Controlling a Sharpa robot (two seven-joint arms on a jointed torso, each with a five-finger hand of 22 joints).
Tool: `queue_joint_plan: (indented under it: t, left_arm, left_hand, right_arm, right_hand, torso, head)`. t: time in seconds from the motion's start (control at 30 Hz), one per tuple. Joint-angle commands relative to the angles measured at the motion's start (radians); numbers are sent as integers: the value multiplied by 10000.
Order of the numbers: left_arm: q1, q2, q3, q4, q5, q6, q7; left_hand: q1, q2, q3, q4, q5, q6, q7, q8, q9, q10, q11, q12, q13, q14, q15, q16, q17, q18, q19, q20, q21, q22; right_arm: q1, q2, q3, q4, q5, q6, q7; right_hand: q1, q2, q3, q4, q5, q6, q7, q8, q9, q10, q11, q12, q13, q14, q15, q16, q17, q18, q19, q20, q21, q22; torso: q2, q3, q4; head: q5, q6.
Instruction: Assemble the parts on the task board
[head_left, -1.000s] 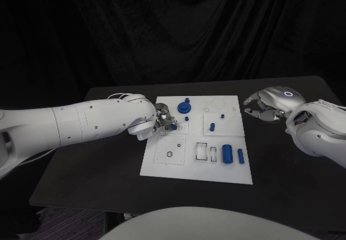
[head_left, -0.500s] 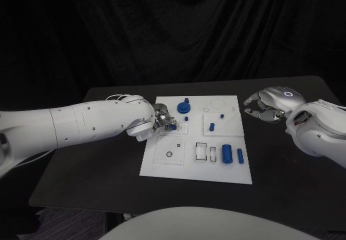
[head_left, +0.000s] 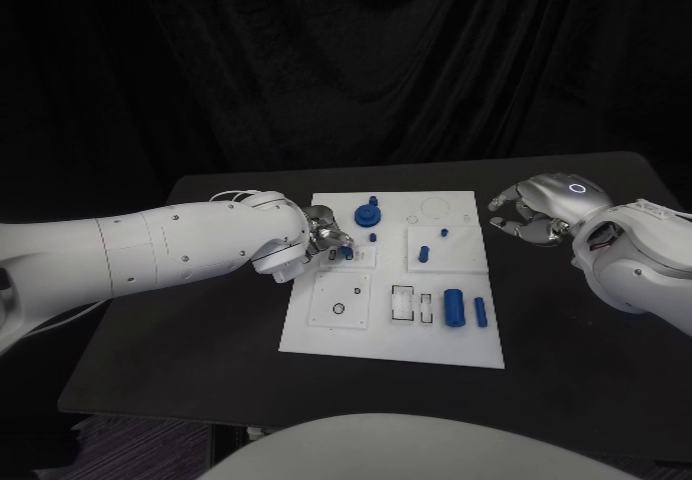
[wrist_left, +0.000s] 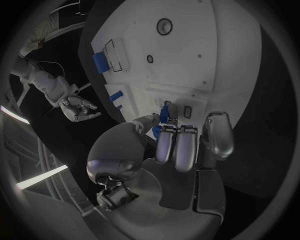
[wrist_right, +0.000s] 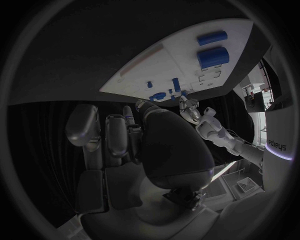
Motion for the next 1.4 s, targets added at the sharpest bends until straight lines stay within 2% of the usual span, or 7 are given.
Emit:
queue_joint_plan:
  t: [0.03, 0.83, 0.9, 0.93, 0.97, 1.17, 1.4]
  left_arm:
    - [-10, 21, 8, 7, 63, -142, 221]
    - [-24, 70, 7, -142, 63, 87, 254]
    - [-26, 74, 7, -148, 63, 89, 292]
    - [-27, 74, 7, -151, 63, 91, 309]
    - [-28, 74, 7, -154, 63, 96, 326]
    - [-34, 70, 7, -166, 63, 197, 385]
    - [-42, 63, 7, -170, 63, 218, 416]
  left_hand:
    - [91, -22, -9, -45, 51, 56, 11, 34, 20, 42, -33, 25, 1399, 50, 2, 12, 172, -51, 46, -12, 41, 7]
    - [103, -14, -5, -36, 62, 46, 11, 25, 41, 14, -35, -1, 1370, 40, -1, 2, 146, -42, 24, -16, 13, -22]
    - [52, -16, -56, 58, -59, 11, 29, -9, 63, 7, -22, -11, 1363, 31, 5, -8, 127, -43, 20, -17, 0, -25]
    - [-89, -35, -199, 277, -317, -22, 55, -71, 78, 8, 2, -14, 1362, 26, 25, -17, 116, -43, 14, -7, -19, -28]
    - [-107, -43, -243, 336, -383, -28, 56, -97, 88, -10, 5, -29, 1347, 15, 28, -27, 95, -40, 8, -5, -32, -31]
    - [-126, -109, -365, 442, -546, -46, 62, -167, 109, -40, 14, -53, 1326, -17, 37, -54, 42, -30, -21, 5, -75, -53]
    - [-107, -136, -389, 440, -581, -61, 62, -192, 113, -46, 15, -57, 1324, -20, 39, -56, 40, -26, -32, 7, -91, -63]
  right_arm:
    - [-32, -1, 6, -1, -37, 76, -179]
    - [-41, -4, 6, 8, 205, 164, -184]
    - [-41, -3, 6, 7, 207, 169, -185]
    - [-41, -3, 6, 7, 208, 170, -186]
    - [-41, -4, 6, 8, 209, 174, -187]
    - [-42, 1, 6, 9, 212, 188, -191]
    - [-49, 20, 6, 7, 213, 194, -185]
  right_hand:
    - [98, -41, 52, 10, 36, 13, 61, -39, -11, -88, 8, -34, 814, 409, 44, -43, 122, 204, -48, 14, -64, 1253]
    - [100, -43, 62, 10, 37, 30, 64, -34, -10, -102, 10, -50, 797, 399, 46, -86, 94, 212, -60, 16, -111, 1241]
    - [102, -42, 67, 9, 37, 35, 65, -33, -10, -109, 10, -57, 788, 395, 47, -102, 84, 215, -66, 17, -133, 1236]
    - [104, -42, 71, 9, 38, 39, 66, -32, -10, -115, 11, -64, 779, 392, 47, -116, 75, 218, -71, 17, -153, 1231]
    - [104, -42, 71, 9, 38, 39, 66, -32, -10, -115, 11, -64, 779, 392, 47, -116, 75, 218, -71, 17, -153, 1231]
    - [104, -42, 71, 9, 38, 39, 66, -32, -10, -115, 11, -64, 779, 392, 47, -116, 75, 218, -71, 17, -153, 1231]
    - [104, -42, 71, 9, 38, 39, 66, -32, -10, -115, 11, -64, 779, 392, 47, -116, 75, 218, -71, 17, -153, 1231]
  torso:
    - [14, 4, 1]
    - [12, 1, 11]
    - [13, 2, 15]
    - [14, 4, 14]
    - [12, 4, 15]
    - [15, 3, 9]
    - [14, 4, 5]
  head:
    - [17, 1]
    - [55, 1]
    - [44, 1]
    - [49, 1]
    - [46, 1]
    - [63, 1]
    - [74, 1]
